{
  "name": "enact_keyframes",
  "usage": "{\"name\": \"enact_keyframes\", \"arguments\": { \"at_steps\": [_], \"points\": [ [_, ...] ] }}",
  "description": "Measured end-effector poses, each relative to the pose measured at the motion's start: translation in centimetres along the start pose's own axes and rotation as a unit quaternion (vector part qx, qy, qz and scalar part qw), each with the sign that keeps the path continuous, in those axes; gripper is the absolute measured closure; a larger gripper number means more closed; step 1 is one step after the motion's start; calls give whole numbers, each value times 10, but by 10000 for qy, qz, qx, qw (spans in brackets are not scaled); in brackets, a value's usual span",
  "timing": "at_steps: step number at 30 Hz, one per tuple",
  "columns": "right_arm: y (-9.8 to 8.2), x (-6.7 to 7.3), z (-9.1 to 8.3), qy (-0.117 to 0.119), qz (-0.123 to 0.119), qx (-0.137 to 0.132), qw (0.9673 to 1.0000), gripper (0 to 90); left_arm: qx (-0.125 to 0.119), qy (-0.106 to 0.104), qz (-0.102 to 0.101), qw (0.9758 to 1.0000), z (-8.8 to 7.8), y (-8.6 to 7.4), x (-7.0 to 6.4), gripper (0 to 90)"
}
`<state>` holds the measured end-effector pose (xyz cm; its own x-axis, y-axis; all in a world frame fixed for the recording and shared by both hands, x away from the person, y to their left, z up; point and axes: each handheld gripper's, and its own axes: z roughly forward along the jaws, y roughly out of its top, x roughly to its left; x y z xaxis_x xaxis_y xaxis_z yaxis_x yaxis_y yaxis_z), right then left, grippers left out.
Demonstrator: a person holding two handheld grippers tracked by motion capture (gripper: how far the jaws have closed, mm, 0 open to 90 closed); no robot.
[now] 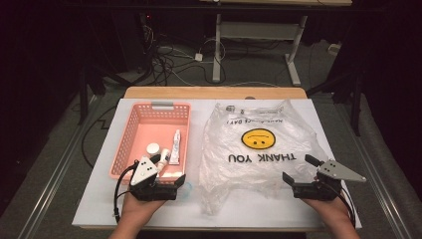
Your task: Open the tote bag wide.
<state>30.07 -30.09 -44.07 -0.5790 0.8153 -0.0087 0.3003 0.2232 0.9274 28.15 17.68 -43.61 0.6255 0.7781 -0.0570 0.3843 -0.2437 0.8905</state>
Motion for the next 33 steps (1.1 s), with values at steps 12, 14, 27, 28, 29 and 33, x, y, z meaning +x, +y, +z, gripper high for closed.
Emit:
{"name": "enact_keyframes", "arguments": {
  "at_steps": [12,14,27,28,29,33],
  "points": [
    [3,-3,-2,-8,42,43,10000,0,35,-46,60,10000,0,2,-1,0],
    [4,-5,-4,-62,59,57,9999,0,41,-39,64,10000,0,3,-1,0],
    [-1,-53,-22,-758,371,301,9960,9,131,-124,68,9998,1,4,-2,0],
    [-3,-58,-23,-817,435,317,9952,10,139,-126,74,9998,1,4,-2,0],
    [-5,-63,-24,-858,510,351,9944,10,140,-122,71,9998,1,4,-2,0],
    [-12,-78,-25,-1006,682,461,9915,18,144,-134,43,9998,1,5,-1,0]
  ]
}}
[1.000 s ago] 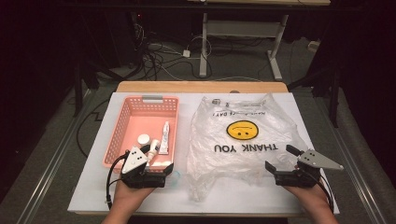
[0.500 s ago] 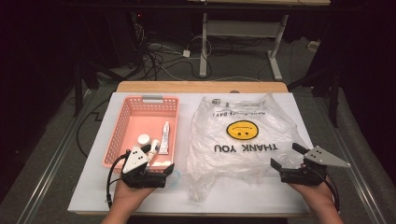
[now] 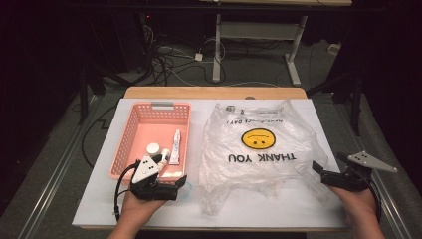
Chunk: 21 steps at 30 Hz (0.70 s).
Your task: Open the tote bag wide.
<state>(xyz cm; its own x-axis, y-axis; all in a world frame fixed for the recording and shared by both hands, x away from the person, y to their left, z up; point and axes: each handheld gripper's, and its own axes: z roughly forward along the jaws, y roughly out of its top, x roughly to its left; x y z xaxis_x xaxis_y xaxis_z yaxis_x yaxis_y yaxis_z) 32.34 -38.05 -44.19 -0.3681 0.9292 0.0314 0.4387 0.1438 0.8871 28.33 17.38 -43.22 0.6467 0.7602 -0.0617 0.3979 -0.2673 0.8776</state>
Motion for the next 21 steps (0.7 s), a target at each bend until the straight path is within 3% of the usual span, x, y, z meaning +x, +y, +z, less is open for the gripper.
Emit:
{"name": "enact_keyframes", "arguments": {
  "at_steps": [4,9,14,17,21],
  "points": [
    [-4,-8,3,-56,126,114,9998,44,24,9,1,10000,-1,0,0,0],
    [-6,-16,22,-32,346,466,9983,111,154,53,37,9999,0,3,0,0],
    [9,-26,36,-153,371,568,9976,202,187,45,192,9996,0,6,-2,0],
    [12,-31,48,-219,328,809,9959,286,193,-44,26,9998,1,7,0,0],
    [7,-35,59,-82,387,1119,9929,436,146,-35,-126,9998,0,7,3,0]
  ]
}}
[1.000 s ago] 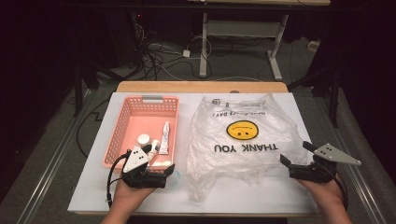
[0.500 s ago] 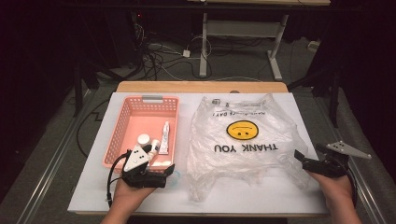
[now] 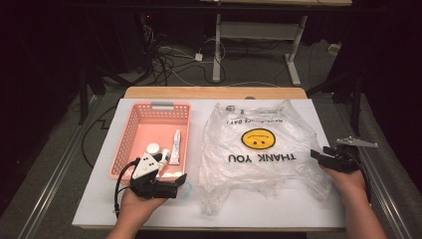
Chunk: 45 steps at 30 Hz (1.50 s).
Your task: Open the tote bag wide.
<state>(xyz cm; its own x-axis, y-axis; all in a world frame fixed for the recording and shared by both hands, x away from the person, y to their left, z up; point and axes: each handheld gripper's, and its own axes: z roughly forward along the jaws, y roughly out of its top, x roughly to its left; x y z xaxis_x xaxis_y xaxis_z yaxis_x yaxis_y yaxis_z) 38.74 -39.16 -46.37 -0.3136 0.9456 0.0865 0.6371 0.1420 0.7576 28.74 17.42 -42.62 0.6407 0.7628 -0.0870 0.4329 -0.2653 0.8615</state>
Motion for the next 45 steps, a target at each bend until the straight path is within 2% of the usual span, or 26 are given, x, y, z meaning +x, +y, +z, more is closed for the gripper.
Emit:
{"name": "enact_keyframes", "arguments": {
  "at_steps": [3,7,8,12,13,14,17,18,21,22,23,25,26,27,28,32,34,36,37,38,39,40,41,42,44,45],
  "points": [
    [-2,0,3,-24,26,170,9998,500,-138,52,10,9999,-1,0,-1,0],
    [-7,2,4,-77,-115,339,9993,620,-62,101,76,9999,0,-1,-3,0],
    [-9,2,4,-112,-175,349,9992,643,-52,108,94,9999,0,-2,-3,0],
    [-13,4,1,-137,-340,286,9989,825,-116,88,31,9999,-1,-2,-3,0],
    [-13,4,1,-137,-340,286,9989,825,-116,88,31,9999,-1,-2,-3,0],
    [-14,6,-2,-154,-338,265,9990,880,-138,85,17,9999,-1,-2,-3,0],
    [-15,6,-5,-174,-290,207,9992,887,-184,-14,-81,9998,-1,-3,-2,0],
    [-17,2,-10,-288,-196,109,9993,890,-205,-38,-80,9998,-2,-3,-2,0],
    [-22,-3,-19,-426,-67,35,9991,892,-196,-136,-101,9997,-2,-2,-1,0],
    [-24,-5,-22,-473,-69,-7,9989,892,-123,-117,-15,9999,-1,-1,-1,0],
    [-24,-5,-22,-473,-69,-7,9989,892,-123,-117,-15,9999,-1,-1,-1,0],
    [-31,-12,-32,-629,80,-57,9980,891,-36,-125,95,9999,3,0,-2,0],
    [-31,-12,-32,-629,80,-57,9980,891,-36,-125,95,9999,3,0,-2,0],
    [-37,-17,-40,-794,136,-88,9967,891,-18,-106,161,9998,4,0,-2,0],
    [-39,-18,-43,-832,202,-98,9963,891,-35,-67,214,9997,5,1,-4,0],
    [-47,-21,-55,-994,382,-163,9942,891,39,-177,157,9997,7,3,-4,0],
    [-57,-20,-64,-1009,445,-157,9938,819,20,-239,270,9993,9,4,-6,0],
    [-62,-15,-68,-935,431,-134,9946,628,-16,-208,333,9992,10,4,-8,0],
    [-62,-15,-68,-935,431,-134,9946,628,-34,-197,370,9991,10,4,-8,0],
    [-67,-10,-76,-877,466,-205,9948,498,-62,-289,347,9990,10,5,-9,0],
    [-69,-7,-83,-829,481,-303,9949,447,-73,-336,346,9988,10,6,-9,0],
    [-71,-4,-90,-793,474,-387,9950,415,-73,-336,346,9988,10,6,-9,0],
    [-71,-4,-90,-793,474,-387,9950,415,-89,-359,338,9987,10,5,-9,0],
    [-78,3,-106,-721,466,-534,9949,377,-96,-344,383,9986,9,5,-9,0],
    [-86,9,-121,-583,498,-632,9951,362,-105,-338,374,9987,9,5,-8,0],
    [-86,9,-121,-583,498,-632,9951,362,-122,-349,349,9987,10,5,-8,0]
  ]
}}
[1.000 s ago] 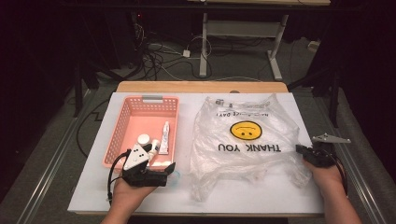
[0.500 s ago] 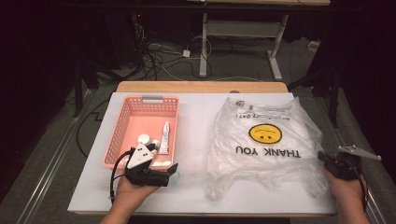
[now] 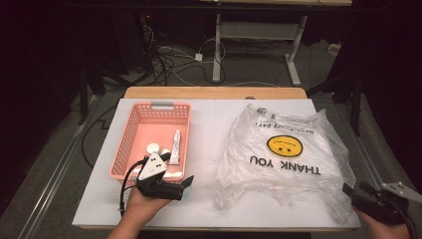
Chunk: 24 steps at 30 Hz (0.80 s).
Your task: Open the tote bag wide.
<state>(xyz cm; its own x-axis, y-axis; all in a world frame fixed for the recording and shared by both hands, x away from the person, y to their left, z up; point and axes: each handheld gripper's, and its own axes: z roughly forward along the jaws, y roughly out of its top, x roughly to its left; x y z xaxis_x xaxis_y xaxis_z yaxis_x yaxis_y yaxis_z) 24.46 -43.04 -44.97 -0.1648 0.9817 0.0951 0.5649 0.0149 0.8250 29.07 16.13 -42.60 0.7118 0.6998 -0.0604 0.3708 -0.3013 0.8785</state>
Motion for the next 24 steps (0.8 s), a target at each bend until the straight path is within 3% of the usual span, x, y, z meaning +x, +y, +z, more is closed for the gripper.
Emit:
{"name": "enact_keyframes", "arguments": {
  "at_steps": [1,4,9,11,13,18,19,20,22,24],
  "points": [
    [-7,3,-13,98,6,-54,9999,353,-10,-8,-18,10000,0,0,0,0],
    [-17,10,-22,276,55,129,9995,370,-10,-9,-1,10000,1,0,-1,0],
    [-24,18,-13,615,-240,582,9961,568,-62,-21,-28,10000,0,1,-2,0],
    [-24,22,-12,692,-284,648,9951,572,-84,-26,-30,10000,-1,1,-2,0],
    [-23,36,-5,899,-519,741,9918,588,-99,-30,-49,9999,-1,2,-1,0],
    [-20,61,2,1190,-769,813,9866,588,-94,2,-52,9999,-1,1,1,0],
    [-19,76,8,1454,-909,852,9815,582,-96,9,-68,9999,-1,0,2,0],
    [-18,81,10,1524,-912,864,9803,579,-110,26,-72,9999,-2,0,2,0],
    [-16,92,12,1760,-974,803,9763,564,-121,27,-82,9999,-2,0,3,0],
    [-12,98,8,1845,-1018,631,9755,536,-129,26,-101,9999,-3,-1,3,0]
  ]
}}
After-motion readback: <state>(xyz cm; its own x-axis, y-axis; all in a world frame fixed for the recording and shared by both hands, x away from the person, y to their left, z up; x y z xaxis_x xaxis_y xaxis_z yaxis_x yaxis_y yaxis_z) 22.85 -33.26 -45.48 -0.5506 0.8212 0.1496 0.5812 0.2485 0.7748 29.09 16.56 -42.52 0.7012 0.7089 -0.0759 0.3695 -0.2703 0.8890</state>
